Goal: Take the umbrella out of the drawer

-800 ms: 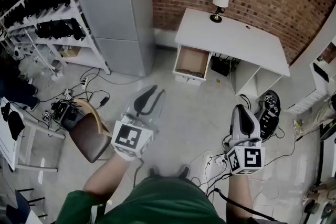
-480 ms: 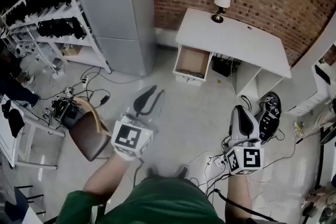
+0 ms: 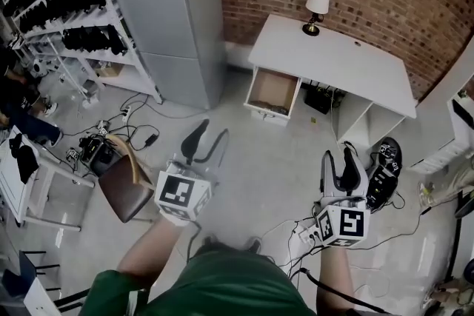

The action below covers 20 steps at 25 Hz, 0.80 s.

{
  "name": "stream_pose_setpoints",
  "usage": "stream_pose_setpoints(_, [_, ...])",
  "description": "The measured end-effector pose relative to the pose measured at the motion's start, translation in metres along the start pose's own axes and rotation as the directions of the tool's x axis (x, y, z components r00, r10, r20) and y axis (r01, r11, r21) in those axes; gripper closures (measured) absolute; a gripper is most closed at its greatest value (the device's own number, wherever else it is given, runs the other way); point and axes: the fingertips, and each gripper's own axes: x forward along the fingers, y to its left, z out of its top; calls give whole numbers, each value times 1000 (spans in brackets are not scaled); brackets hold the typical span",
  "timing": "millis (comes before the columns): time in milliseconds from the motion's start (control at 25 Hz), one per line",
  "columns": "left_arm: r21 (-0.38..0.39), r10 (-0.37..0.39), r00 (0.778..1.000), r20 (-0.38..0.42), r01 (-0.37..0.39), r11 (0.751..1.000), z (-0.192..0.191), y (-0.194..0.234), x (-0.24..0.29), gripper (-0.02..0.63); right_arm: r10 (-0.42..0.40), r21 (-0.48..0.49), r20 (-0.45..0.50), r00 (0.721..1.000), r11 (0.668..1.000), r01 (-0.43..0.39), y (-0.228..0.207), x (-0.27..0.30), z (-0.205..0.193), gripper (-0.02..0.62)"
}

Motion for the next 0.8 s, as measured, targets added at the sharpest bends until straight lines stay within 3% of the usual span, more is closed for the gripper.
stream_pose_setpoints(320, [7,38,999,-31,-38,999,3,-18,15,422,47,44,-3,999,998,-47,-34,10,-5,414])
stream_pose_setpoints(800, [-56,12,997,-70,-16,998,-41,41,93,422,57,39,-94,994,998,-53,-38,99,-37,414])
